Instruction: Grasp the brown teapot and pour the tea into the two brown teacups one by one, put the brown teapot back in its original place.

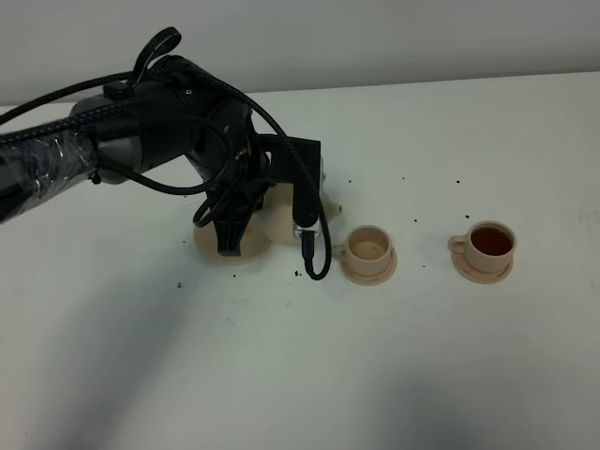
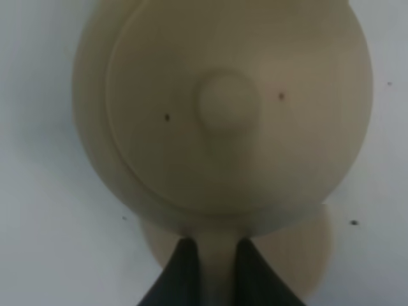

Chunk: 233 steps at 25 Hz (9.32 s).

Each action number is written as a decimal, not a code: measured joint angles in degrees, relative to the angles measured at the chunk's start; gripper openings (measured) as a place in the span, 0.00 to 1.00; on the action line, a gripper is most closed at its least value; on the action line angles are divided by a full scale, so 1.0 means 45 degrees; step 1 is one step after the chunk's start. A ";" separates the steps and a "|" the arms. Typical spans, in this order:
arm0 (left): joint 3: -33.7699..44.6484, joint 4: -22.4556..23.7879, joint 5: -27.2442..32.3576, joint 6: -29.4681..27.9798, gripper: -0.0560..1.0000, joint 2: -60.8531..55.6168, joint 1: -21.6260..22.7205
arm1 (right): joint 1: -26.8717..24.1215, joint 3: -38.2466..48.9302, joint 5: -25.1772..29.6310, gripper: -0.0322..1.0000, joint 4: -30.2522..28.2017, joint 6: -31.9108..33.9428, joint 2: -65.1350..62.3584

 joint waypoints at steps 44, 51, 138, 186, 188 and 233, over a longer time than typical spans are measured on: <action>0.0215 0.2649 -0.2364 0.3324 0.19 0.0000 -0.0862 | 0.0000 0.0000 0.0000 0.36 0.0000 0.0000 0.0000; 0.0215 0.3012 -0.2617 0.3335 0.19 0.0038 -0.0956 | 0.0000 0.0000 0.0000 0.36 0.0000 0.0000 0.0000; 0.0252 0.6752 -0.4872 0.3995 0.19 0.0916 -0.1437 | 0.0000 0.0000 0.0000 0.36 0.0000 0.0000 0.0000; 0.0252 0.7304 -0.6301 0.6474 0.19 0.0916 -0.1437 | 0.0000 0.0000 0.0000 0.36 0.0000 0.0000 0.0000; 0.0252 0.7304 -0.6387 0.6651 0.19 0.0916 -0.1437 | 0.0000 0.0000 0.0000 0.36 0.0000 0.0000 0.0000; 0.0252 0.7316 -0.6575 0.7991 0.19 0.0685 -0.1682 | 0.0000 0.0000 0.0000 0.36 0.0000 0.0000 0.0000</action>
